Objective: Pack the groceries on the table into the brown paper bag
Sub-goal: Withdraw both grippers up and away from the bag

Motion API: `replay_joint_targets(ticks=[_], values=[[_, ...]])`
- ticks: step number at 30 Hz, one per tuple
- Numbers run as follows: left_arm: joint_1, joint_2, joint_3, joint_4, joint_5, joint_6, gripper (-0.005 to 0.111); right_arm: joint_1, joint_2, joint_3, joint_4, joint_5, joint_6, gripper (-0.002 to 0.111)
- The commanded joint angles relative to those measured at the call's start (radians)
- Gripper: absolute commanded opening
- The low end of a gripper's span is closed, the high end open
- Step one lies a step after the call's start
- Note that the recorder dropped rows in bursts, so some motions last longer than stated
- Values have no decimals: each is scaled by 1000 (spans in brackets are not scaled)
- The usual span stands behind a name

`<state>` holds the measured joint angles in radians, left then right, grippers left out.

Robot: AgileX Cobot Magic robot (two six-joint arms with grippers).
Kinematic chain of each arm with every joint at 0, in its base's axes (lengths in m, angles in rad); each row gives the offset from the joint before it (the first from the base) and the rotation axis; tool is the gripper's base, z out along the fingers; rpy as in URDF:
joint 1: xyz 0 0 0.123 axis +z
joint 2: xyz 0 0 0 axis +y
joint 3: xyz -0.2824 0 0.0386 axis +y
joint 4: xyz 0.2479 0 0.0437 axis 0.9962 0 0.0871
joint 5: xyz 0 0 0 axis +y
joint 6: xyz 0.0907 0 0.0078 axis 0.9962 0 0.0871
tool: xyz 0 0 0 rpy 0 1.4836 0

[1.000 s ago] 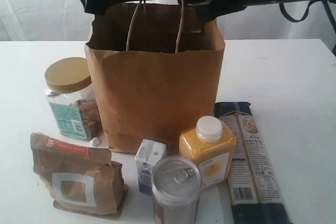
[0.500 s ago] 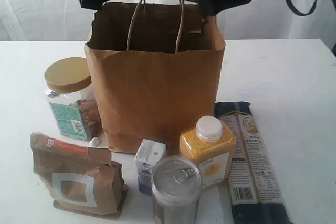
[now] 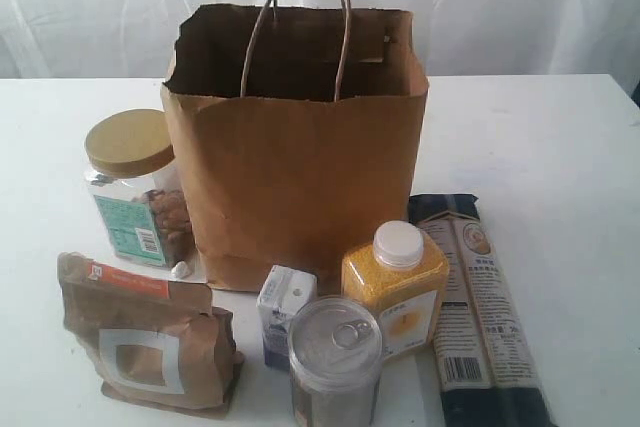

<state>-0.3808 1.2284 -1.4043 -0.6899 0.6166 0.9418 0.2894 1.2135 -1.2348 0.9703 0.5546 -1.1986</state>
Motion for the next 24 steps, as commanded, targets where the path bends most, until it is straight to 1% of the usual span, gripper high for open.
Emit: replay_joint_targets(ticks=[1, 2, 4, 5, 6, 7, 9, 10, 12, 14, 18, 24], values=[[-1, -85, -5, 77, 80, -142, 50, -2, -125, 4, -163, 11, 203, 32], [-1, -102, -5, 90, 124, -173, 50, -2, -170, 4, -192, 33, 248, 23], [-1, -122, -5, 125, 185, -242, 50, -2, -246, 4, -235, 70, 317, 10], [-1, -123, -5, 146, 217, -294, 48, -2, -282, 4, -266, 92, 360, 7], [-1, -123, -5, 167, 251, -323, 46, -2, -315, 4, -319, 115, 406, 5], [-1, -123, -5, 188, 288, -349, 42, -2, -349, 11, -387, 134, 445, 5], [-1, -123, -5, 193, 360, -349, 31, -2, -426, 50, -564, 169, 535, 5], [-1, -123, -5, 193, 387, -349, 26, -2, -470, 81, -667, 197, 603, 5], [-1, -123, -5, 191, 420, -351, 18, -2, -547, 158, -793, 218, 727, 5], [-1, -123, -5, 191, 422, -375, 17, -2, -607, 233, -830, 216, 782, 5], [-1, -123, -3, 212, 424, -411, 17, -2, -700, 381, -830, 214, 852, 5], [-1, -123, -3, 286, 457, -477, 17, -2, -779, 608, -837, 174, 922, 5]])
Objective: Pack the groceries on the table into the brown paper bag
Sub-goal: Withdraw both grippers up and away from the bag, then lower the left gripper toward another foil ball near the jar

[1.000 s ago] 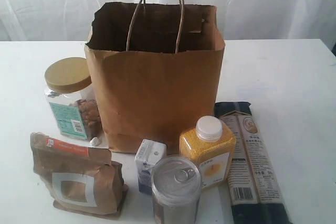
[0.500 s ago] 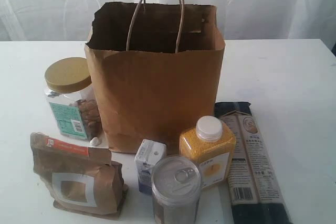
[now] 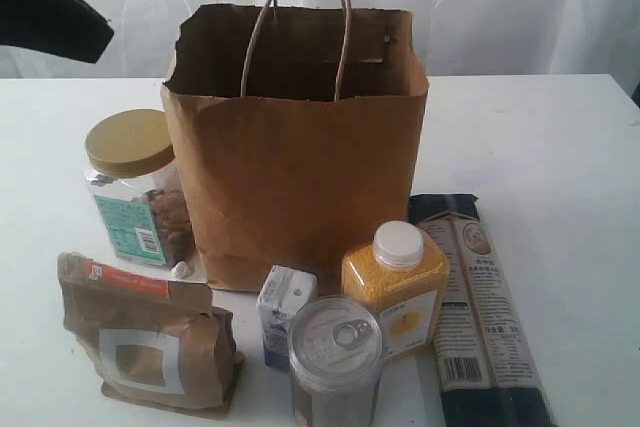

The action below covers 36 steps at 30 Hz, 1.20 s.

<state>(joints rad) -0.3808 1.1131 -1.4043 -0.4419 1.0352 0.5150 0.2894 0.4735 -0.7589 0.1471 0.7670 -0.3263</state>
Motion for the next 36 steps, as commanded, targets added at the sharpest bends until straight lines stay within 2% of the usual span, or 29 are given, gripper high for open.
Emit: replay_joint_targets(ticks=[1, 9, 20, 23, 28, 36], values=[[-1, -9, -3, 61, 45, -75, 17, -2, -44, 160, -15, -59, 63, 5], [-1, -102, 43, 155, 27, -125, 17, -2, -53, 374, -15, -317, 129, 5], [-1, -314, 366, 212, -144, -176, 17, -2, -53, 547, -15, -657, 121, 5], [-1, -359, 437, 254, -188, -238, 17, -2, -53, 573, -15, -651, 121, 5], [-1, -412, 548, 369, -217, -408, 17, -2, -53, 575, -13, -543, 121, 5], [-1, -427, 709, 510, -269, -608, 17, -2, -53, 575, -13, -540, 121, 5]])
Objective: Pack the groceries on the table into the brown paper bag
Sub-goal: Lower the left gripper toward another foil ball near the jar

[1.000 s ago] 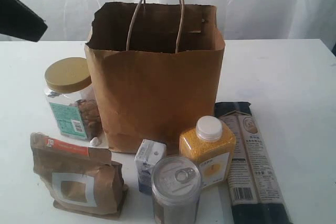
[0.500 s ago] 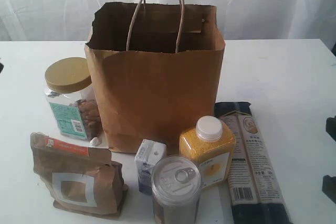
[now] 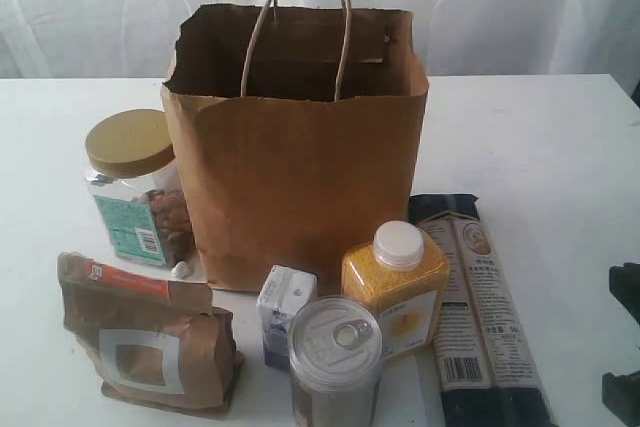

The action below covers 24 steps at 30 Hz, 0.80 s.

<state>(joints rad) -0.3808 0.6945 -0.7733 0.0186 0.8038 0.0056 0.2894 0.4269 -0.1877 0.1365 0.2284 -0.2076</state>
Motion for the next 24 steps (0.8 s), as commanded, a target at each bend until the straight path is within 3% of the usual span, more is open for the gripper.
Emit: replay_joint_targets(ticks=[1, 6, 11, 16, 24], values=[[-1, -8, 103, 54, -53, -113, 17, -2, -6, 4, -3, -2, 3, 5], [-1, 16, 222, 55, -200, -235, 19, -2, -6, 4, -3, -2, 3, 5], [-1, 45, 305, 55, -372, -415, 29, -2, -6, 4, -3, -2, 3, 5], [-1, 88, 364, 59, -510, -527, 29, -2, -6, 4, -3, -2, 3, 5], [-1, 115, 417, 57, -551, -605, 29, -2, -6, 4, -3, -2, 3, 5]])
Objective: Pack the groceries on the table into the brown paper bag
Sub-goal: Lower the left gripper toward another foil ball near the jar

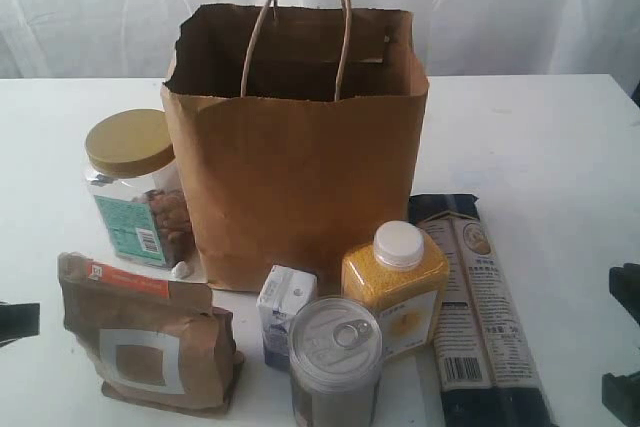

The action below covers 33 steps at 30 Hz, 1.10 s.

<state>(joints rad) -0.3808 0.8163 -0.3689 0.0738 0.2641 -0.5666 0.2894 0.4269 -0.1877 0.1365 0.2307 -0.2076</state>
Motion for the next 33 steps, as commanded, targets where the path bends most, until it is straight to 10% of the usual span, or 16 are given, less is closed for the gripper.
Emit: replay_joint_targets(ticks=[1, 8, 15, 20, 33], values=[[-1, -9, 13, 2, -15, -33, 29, -2, -6, 4, -3, -4, 3, 5], [-1, -11, 39, -36, -103, -50, 33, -2, -6, 4, -3, -4, 3, 5], [43, 142, 55, -126, -185, -37, 80, -2, -6, 4, -3, -4, 3, 5], [179, 256, 15, -126, -212, 29, 80, -2, -6, 4, -3, -4, 3, 5], [167, 541, -132, -109, -240, 100, 74, -2, -6, 4, -3, -4, 3, 5]])
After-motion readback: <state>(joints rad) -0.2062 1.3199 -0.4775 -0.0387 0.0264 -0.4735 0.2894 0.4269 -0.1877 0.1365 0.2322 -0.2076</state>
